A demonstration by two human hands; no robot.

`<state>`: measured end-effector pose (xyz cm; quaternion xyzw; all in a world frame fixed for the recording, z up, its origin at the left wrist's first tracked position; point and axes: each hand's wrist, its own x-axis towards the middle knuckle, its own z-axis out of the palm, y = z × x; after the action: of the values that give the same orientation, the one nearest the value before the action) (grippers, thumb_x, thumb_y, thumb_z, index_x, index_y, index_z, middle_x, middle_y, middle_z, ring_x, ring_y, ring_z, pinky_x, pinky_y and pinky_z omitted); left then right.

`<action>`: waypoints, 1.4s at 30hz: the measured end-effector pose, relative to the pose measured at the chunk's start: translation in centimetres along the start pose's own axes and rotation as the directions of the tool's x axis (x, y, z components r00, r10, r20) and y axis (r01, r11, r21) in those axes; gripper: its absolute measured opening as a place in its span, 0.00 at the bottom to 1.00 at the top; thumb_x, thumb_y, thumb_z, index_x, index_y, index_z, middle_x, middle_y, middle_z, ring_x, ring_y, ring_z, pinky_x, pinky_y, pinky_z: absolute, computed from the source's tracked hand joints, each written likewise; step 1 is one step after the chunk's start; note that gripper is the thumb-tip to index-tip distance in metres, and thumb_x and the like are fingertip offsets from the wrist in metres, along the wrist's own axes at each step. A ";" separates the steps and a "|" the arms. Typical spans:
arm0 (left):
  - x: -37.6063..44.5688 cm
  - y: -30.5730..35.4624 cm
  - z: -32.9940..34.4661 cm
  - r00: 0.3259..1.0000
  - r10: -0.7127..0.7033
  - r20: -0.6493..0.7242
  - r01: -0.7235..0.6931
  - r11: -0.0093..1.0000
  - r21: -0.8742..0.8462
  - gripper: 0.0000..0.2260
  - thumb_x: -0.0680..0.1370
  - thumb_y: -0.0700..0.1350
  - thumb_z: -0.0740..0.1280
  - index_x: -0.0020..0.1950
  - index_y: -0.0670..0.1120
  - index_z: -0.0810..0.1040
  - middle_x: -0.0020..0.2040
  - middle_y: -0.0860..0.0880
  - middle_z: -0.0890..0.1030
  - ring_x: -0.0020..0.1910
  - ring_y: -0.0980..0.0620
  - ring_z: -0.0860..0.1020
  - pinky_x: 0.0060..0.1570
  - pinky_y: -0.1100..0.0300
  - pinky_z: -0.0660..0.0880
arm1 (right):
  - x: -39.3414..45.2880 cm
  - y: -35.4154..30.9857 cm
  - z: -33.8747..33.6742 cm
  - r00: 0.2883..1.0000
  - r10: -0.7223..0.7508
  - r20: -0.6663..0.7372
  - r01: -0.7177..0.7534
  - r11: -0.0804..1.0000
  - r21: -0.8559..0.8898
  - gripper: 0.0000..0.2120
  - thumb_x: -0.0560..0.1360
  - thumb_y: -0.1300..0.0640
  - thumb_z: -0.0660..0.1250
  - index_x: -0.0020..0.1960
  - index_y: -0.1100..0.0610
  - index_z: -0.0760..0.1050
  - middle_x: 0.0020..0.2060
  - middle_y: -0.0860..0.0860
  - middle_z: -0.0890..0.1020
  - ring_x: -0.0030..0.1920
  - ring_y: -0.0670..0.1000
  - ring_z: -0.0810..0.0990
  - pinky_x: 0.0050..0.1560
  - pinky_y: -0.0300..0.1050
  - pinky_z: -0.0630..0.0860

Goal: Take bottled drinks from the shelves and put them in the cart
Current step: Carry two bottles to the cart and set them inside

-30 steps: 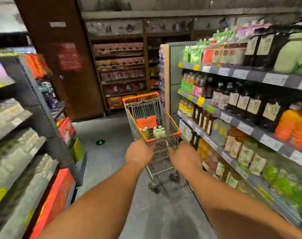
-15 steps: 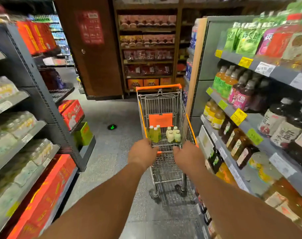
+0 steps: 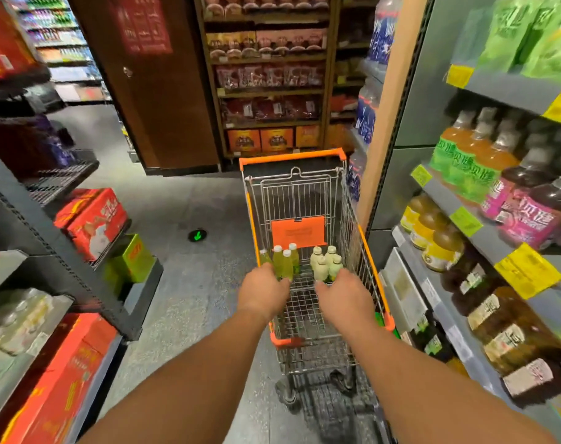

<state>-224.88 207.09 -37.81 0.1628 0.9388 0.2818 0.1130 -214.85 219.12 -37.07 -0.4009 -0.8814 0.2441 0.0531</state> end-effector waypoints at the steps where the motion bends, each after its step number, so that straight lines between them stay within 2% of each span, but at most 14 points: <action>1: 1.7 0.2 0.2 1.000 -0.010 0.003 0.010 1.000 -0.008 0.13 0.76 0.56 0.68 0.52 0.47 0.75 0.50 0.45 0.83 0.51 0.42 0.80 0.46 0.54 0.76 | 1.6 -0.5 0.3 1.000 -0.008 0.008 0.008 1.000 -0.008 0.23 0.78 0.41 0.60 0.62 0.58 0.71 0.56 0.56 0.77 0.54 0.60 0.79 0.49 0.52 0.77; 6: 9.4 0.7 1.8 0.999 -0.028 0.023 0.028 1.000 0.012 0.15 0.76 0.56 0.69 0.57 0.47 0.77 0.52 0.45 0.83 0.52 0.43 0.80 0.42 0.58 0.70 | 9.6 -2.1 2.8 0.998 -0.022 0.053 0.023 1.000 -0.006 0.24 0.78 0.41 0.60 0.64 0.59 0.70 0.57 0.57 0.77 0.54 0.60 0.79 0.47 0.51 0.77; 11: 17.4 0.3 4.8 0.997 -0.079 0.020 0.078 0.995 0.054 0.19 0.77 0.56 0.68 0.65 0.49 0.76 0.56 0.47 0.83 0.54 0.44 0.80 0.47 0.57 0.72 | 18.0 -1.7 6.7 0.988 -0.023 0.152 0.030 0.998 -0.046 0.24 0.79 0.41 0.60 0.65 0.58 0.68 0.58 0.57 0.76 0.53 0.59 0.80 0.42 0.48 0.75; 15: 23.4 0.8 8.4 0.982 -0.180 0.065 0.180 0.984 0.006 0.12 0.77 0.55 0.68 0.57 0.51 0.76 0.40 0.56 0.77 0.39 0.52 0.74 0.40 0.60 0.69 | 25.9 -0.7 9.4 0.980 -0.002 0.199 0.014 0.998 -0.061 0.23 0.79 0.42 0.59 0.65 0.58 0.68 0.59 0.56 0.75 0.52 0.59 0.80 0.40 0.47 0.72; 17: 26.4 1.5 10.9 0.973 -0.208 0.100 0.208 0.978 0.006 0.09 0.77 0.55 0.67 0.49 0.51 0.74 0.42 0.51 0.81 0.38 0.50 0.74 0.40 0.60 0.69 | 29.7 0.5 11.0 0.979 0.037 0.199 -0.025 0.998 -0.061 0.24 0.79 0.42 0.60 0.66 0.59 0.67 0.60 0.57 0.75 0.52 0.60 0.80 0.39 0.46 0.70; 19: 29.3 2.1 13.9 0.963 -0.226 0.146 0.227 0.974 0.008 0.08 0.77 0.54 0.68 0.49 0.51 0.74 0.48 0.46 0.83 0.41 0.46 0.77 0.41 0.60 0.70 | 32.8 2.1 12.8 0.974 0.104 0.202 -0.095 0.994 -0.053 0.25 0.79 0.43 0.60 0.67 0.59 0.66 0.59 0.57 0.74 0.51 0.61 0.81 0.38 0.45 0.69; 24: 35.5 1.9 21.7 0.943 -0.201 0.265 0.197 0.980 0.041 0.15 0.77 0.55 0.67 0.58 0.47 0.78 0.50 0.44 0.83 0.50 0.42 0.81 0.49 0.54 0.78 | 39.2 6.5 18.5 0.963 0.183 0.196 -0.196 0.980 0.047 0.20 0.76 0.48 0.64 0.61 0.60 0.67 0.55 0.57 0.74 0.48 0.57 0.74 0.44 0.45 0.67; 28: 40.5 0.0 28.6 0.925 -0.203 0.321 0.188 0.979 0.080 0.17 0.76 0.54 0.69 0.60 0.46 0.75 0.54 0.43 0.82 0.54 0.41 0.80 0.44 0.57 0.71 | 43.1 9.4 24.2 0.958 0.224 0.177 -0.235 0.971 0.046 0.18 0.74 0.49 0.65 0.58 0.57 0.65 0.49 0.54 0.70 0.45 0.53 0.68 0.44 0.44 0.65; 31: 43.5 -1.5 34.2 0.919 -0.173 0.355 0.152 0.985 0.088 0.18 0.75 0.53 0.70 0.61 0.45 0.75 0.56 0.42 0.82 0.55 0.40 0.80 0.44 0.57 0.72 | 45.8 12.0 28.5 0.978 0.169 0.126 -0.167 0.986 -0.031 0.15 0.75 0.51 0.64 0.58 0.56 0.68 0.50 0.55 0.74 0.47 0.53 0.73 0.45 0.44 0.68; 33: 45.1 -2.5 37.7 0.912 -0.137 0.387 0.127 0.991 0.052 0.18 0.74 0.52 0.70 0.61 0.46 0.75 0.57 0.43 0.82 0.55 0.40 0.80 0.46 0.56 0.74 | 47.9 13.8 31.4 0.966 0.128 0.224 -0.111 0.990 -0.089 0.11 0.79 0.55 0.60 0.59 0.56 0.74 0.52 0.54 0.79 0.50 0.54 0.77 0.50 0.43 0.72; 36: 46.8 -4.2 42.5 0.907 -0.098 0.410 0.109 0.994 -0.004 0.15 0.76 0.52 0.69 0.58 0.47 0.75 0.56 0.43 0.82 0.54 0.41 0.81 0.49 0.55 0.77 | 50.1 15.6 34.8 0.917 0.193 0.349 -0.088 0.952 -0.293 0.10 0.78 0.57 0.61 0.54 0.55 0.80 0.49 0.53 0.82 0.52 0.57 0.78 0.53 0.50 0.77; 37: 47.2 -4.7 44.0 0.902 -0.080 0.424 0.099 0.995 -0.023 0.15 0.76 0.51 0.69 0.59 0.46 0.76 0.57 0.42 0.82 0.55 0.41 0.81 0.51 0.53 0.78 | 50.7 16.2 35.9 0.917 0.181 0.356 -0.048 0.935 -0.352 0.10 0.78 0.57 0.61 0.54 0.55 0.80 0.51 0.54 0.82 0.54 0.58 0.78 0.55 0.51 0.77; 39: 47.8 -5.6 46.2 0.894 -0.049 0.445 0.100 0.991 -0.093 0.16 0.75 0.53 0.71 0.60 0.47 0.77 0.57 0.43 0.82 0.55 0.42 0.81 0.55 0.50 0.78 | 51.2 16.8 37.6 0.905 0.236 0.353 -0.097 0.924 -0.370 0.10 0.78 0.56 0.62 0.56 0.54 0.79 0.55 0.54 0.80 0.59 0.59 0.74 0.59 0.53 0.73; 42: 48.3 -6.1 48.0 0.907 -0.045 0.419 0.135 0.973 -0.187 0.21 0.71 0.56 0.74 0.60 0.51 0.76 0.57 0.48 0.82 0.55 0.46 0.81 0.56 0.50 0.78 | 51.4 17.3 39.8 0.908 0.322 0.266 -0.250 0.929 -0.273 0.14 0.77 0.55 0.61 0.61 0.55 0.76 0.62 0.57 0.75 0.62 0.60 0.68 0.62 0.55 0.67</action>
<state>-256.23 243.72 -86.22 0.1617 0.8649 0.3337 0.3382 -249.15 251.05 -85.38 -0.4871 -0.8325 0.2035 -0.1682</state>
